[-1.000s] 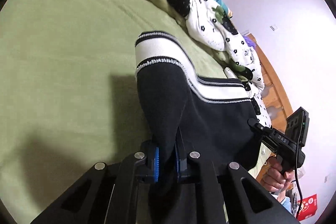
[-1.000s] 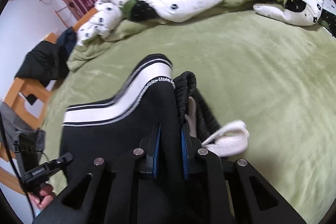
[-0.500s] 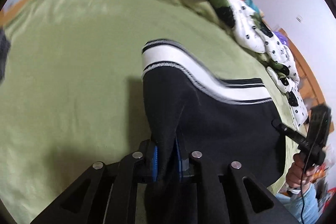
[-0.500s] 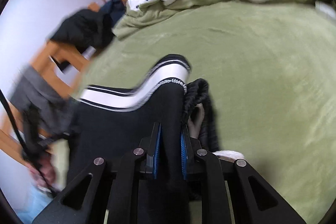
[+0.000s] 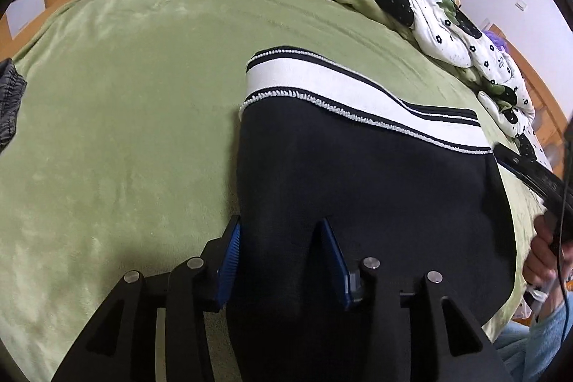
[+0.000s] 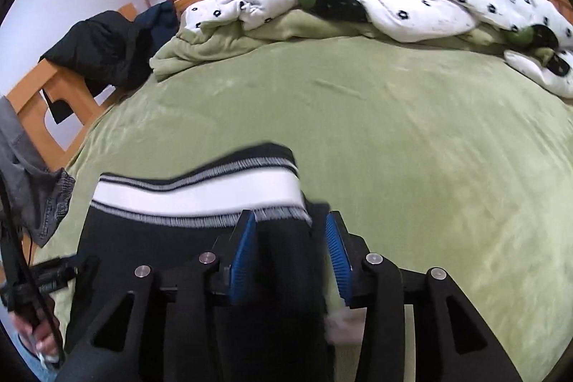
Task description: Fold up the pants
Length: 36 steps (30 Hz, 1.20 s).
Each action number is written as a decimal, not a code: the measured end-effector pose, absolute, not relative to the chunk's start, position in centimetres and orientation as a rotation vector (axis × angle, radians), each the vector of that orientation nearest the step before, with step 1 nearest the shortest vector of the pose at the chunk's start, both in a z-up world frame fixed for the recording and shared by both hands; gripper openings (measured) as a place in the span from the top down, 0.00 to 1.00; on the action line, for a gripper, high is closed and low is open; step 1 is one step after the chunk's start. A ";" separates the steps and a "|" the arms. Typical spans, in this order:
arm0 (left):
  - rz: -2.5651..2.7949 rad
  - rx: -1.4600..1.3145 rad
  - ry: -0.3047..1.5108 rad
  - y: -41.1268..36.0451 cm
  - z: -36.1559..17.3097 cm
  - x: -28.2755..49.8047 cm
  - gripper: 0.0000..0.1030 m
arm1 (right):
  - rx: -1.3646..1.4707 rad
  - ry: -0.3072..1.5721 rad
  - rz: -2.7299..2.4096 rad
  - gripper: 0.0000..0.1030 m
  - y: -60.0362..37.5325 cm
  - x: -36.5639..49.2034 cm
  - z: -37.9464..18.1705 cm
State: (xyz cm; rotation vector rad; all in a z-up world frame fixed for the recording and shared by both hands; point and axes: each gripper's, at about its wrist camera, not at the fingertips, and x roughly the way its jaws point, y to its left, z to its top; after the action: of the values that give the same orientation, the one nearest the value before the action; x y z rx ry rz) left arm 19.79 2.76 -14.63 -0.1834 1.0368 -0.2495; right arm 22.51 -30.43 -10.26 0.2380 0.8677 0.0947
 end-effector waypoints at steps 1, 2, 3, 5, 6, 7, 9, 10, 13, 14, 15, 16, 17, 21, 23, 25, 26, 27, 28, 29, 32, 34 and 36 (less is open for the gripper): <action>-0.253 -0.187 1.037 3.0 -14.7 19.7 0.59 | 0.245 0.889 0.099 0.56 -30.4 23.2 -10.9; -0.255 -0.190 1.038 3.1 -14.7 19.7 0.58 | 0.254 0.915 0.101 0.51 -30.2 24.0 -11.7; -0.256 -0.191 1.039 3.0 -14.7 19.7 0.58 | 0.262 0.928 0.102 0.48 -30.0 24.4 -12.5; -0.257 -0.187 1.038 3.0 -14.8 19.8 0.53 | 0.253 0.914 0.093 0.50 -29.6 24.5 -13.1; -0.257 -0.185 1.034 3.1 -14.8 19.8 0.53 | 0.233 0.905 0.105 0.59 -29.4 24.4 -13.1; -0.254 -0.181 1.026 3.1 -14.7 19.8 0.53 | 0.209 0.883 0.102 0.63 -29.2 24.1 -12.7; -0.233 -0.171 0.996 3.4 -14.4 19.6 0.53 | 0.256 0.852 0.127 0.85 -29.9 23.5 -11.7; -0.225 -0.177 0.972 3.7 -14.0 19.4 0.53 | 0.328 0.835 0.146 0.85 -30.8 23.1 -10.9; -0.250 -0.247 0.912 5.0 -12.5 18.6 0.53 | 0.333 0.799 0.140 0.85 -31.2 22.0 -9.9; -0.270 -0.270 0.904 5.4 -12.2 18.4 0.53 | 0.258 0.812 0.116 0.86 -30.7 22.0 -10.5; -0.292 -0.284 0.900 5.7 -12.0 18.1 0.53 | 0.200 0.839 0.092 0.85 -30.3 22.4 -11.6; -0.300 -0.281 0.902 5.8 -11.9 17.9 0.53 | 0.186 0.855 0.075 0.84 -30.1 22.7 -12.6; -0.300 -0.266 0.911 5.7 -12.0 17.7 0.53 | 0.207 0.858 0.064 0.81 -30.5 22.9 -13.4; -0.351 -0.192 0.937 5.1 -12.0 15.4 0.53 | 0.282 0.882 0.059 0.72 -31.8 22.3 -12.3; -0.423 -0.142 0.951 4.8 -11.9 13.6 0.50 | 0.260 0.858 0.041 0.71 -31.8 20.9 -11.3; -0.479 -0.062 0.953 4.4 -12.1 11.1 0.45 | 0.226 0.858 0.056 0.71 -31.4 19.2 -10.7; -0.485 -0.040 0.946 4.3 -12.3 10.0 0.44 | 0.208 0.867 0.071 0.71 -31.2 18.2 -10.5; -0.494 -0.020 0.938 4.5 -12.6 8.5 0.44 | 0.185 0.871 0.070 0.71 -30.9 17.4 -10.4; -0.510 -0.017 0.934 4.8 -13.0 6.9 0.44 | 0.162 0.875 0.065 0.71 -30.7 16.6 -10.4; -0.521 -0.021 0.929 5.2 -13.4 5.6 0.44 | 0.139 0.883 0.063 0.71 -30.4 15.8 -10.4; -0.503 0.014 0.955 4.8 -14.9 3.1 0.44 | 0.099 0.906 0.077 0.71 -29.6 14.3 -10.9; -0.476 0.117 0.958 3.3 -15.4 2.5 0.44 | 0.073 0.914 0.074 0.71 -29.2 13.7 -11.3; -0.462 0.225 0.939 2.0 -15.3 2.1 0.44 | 0.055 0.918 0.066 0.71 -29.0 13.2 -11.5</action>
State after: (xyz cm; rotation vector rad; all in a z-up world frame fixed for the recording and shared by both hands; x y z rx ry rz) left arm 2.09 2.02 -15.34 0.2252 0.9388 -0.4618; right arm 13.16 -29.05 -11.46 0.0555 0.9183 0.0661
